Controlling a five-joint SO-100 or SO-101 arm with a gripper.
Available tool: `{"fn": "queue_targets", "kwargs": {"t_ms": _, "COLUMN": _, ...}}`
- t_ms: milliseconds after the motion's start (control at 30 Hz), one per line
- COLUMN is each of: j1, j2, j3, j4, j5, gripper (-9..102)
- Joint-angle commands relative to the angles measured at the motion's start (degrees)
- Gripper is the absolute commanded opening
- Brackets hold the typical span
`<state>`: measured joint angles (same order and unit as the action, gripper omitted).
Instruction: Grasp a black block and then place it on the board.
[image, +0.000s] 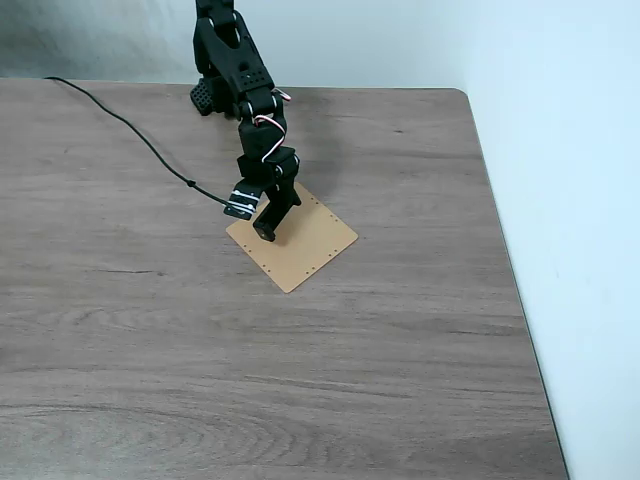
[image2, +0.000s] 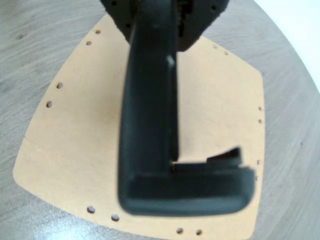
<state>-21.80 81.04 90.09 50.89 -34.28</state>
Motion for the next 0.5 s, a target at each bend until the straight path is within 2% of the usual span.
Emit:
{"fn": "queue_targets", "kwargs": {"t_ms": 0, "j1": -0.79, "j2": 1.85, "j3": -0.97, "j4": -0.44, "j5": -1.32, "gripper": 3}}
{"fn": "queue_targets", "kwargs": {"t_ms": 67, "j1": -0.53, "j2": 1.85, "j3": -0.18, "j4": -0.53, "j5": -2.11, "gripper": 13}}
{"fn": "queue_targets", "kwargs": {"t_ms": 167, "j1": -0.09, "j2": 1.93, "j3": 0.44, "j4": -0.62, "j5": -2.81, "gripper": 21}}
{"fn": "queue_targets", "kwargs": {"t_ms": 467, "j1": 0.18, "j2": 4.13, "j3": 1.32, "j4": -0.35, "j5": -3.78, "gripper": 24}}
